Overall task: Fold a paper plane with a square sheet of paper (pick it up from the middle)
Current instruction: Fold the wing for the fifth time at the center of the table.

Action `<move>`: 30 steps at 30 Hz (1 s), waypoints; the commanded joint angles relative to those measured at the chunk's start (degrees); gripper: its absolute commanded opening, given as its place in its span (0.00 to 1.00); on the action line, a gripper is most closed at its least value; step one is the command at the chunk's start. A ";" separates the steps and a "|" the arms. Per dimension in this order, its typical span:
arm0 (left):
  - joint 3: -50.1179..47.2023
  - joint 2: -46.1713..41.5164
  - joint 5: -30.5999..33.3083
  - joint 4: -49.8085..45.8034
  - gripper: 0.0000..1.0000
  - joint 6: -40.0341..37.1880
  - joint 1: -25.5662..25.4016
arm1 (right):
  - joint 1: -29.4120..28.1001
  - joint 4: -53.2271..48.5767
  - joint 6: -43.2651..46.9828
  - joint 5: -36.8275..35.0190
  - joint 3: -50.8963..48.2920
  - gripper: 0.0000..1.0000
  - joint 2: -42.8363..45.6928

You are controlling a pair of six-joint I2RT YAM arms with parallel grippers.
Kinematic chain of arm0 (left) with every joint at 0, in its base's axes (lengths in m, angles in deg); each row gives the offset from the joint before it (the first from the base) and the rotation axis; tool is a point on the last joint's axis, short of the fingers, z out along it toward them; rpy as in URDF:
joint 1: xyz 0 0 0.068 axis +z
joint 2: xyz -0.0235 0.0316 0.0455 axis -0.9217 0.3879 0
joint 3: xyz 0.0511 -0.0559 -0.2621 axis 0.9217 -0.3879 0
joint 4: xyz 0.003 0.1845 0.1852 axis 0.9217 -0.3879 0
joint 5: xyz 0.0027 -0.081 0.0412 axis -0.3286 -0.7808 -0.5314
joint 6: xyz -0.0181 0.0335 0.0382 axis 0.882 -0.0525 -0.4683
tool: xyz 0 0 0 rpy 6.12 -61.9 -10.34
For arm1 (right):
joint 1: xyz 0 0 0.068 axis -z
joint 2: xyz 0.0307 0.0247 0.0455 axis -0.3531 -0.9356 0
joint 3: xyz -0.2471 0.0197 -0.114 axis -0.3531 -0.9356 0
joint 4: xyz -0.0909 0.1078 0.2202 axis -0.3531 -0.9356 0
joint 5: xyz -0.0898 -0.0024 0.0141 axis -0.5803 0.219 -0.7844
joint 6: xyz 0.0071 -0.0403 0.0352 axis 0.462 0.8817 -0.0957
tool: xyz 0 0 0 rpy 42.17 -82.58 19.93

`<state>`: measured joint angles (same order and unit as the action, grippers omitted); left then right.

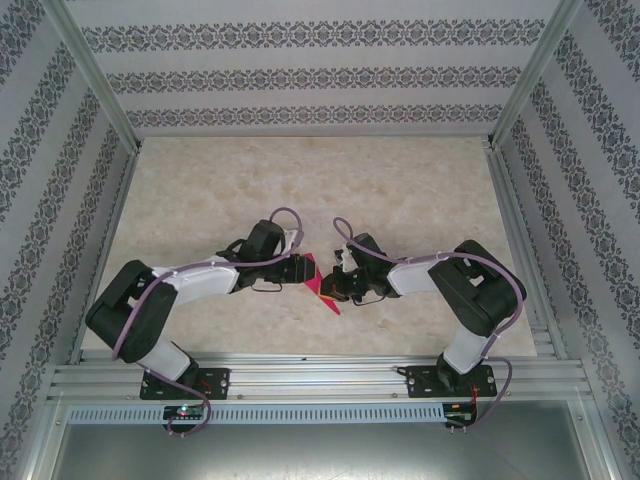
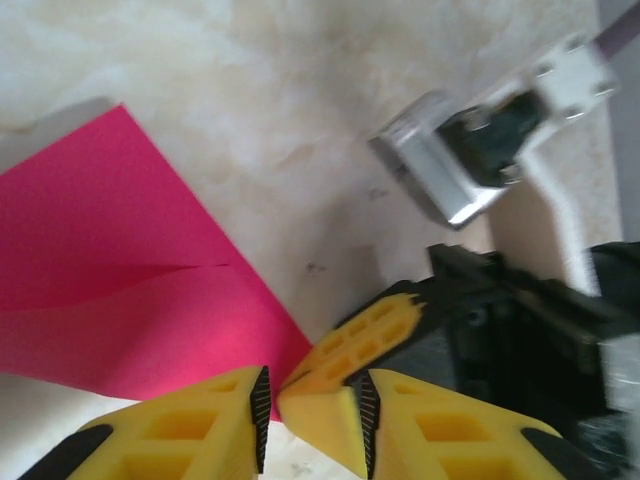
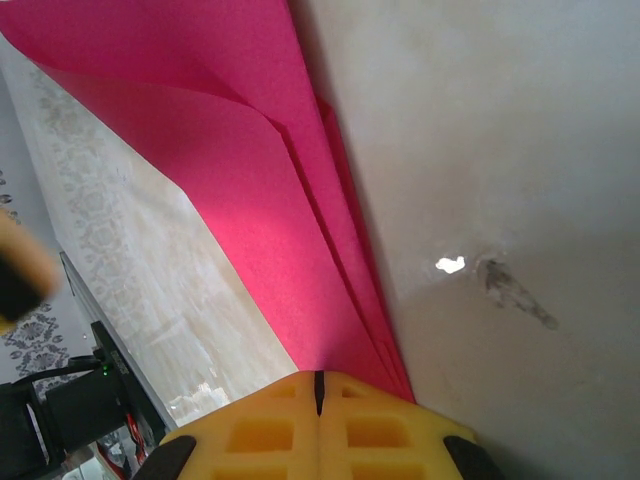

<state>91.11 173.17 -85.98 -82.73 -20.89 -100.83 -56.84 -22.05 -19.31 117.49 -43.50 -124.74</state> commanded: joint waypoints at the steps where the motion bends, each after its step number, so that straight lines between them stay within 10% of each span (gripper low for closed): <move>1: -0.07 2.80 3.53 2.02 0.30 -1.96 -0.19 | 0.48 -10.83 0.15 -4.98 -3.18 0.00 -3.25; 30: 5.72 9.01 4.05 -5.01 0.29 -0.05 16.85 | 0.68 -14.73 2.97 -4.85 -1.81 0.00 -3.15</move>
<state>97.05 184.34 -86.64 -83.96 -20.94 -86.31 -56.77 -24.56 -17.56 117.55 -42.47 -124.74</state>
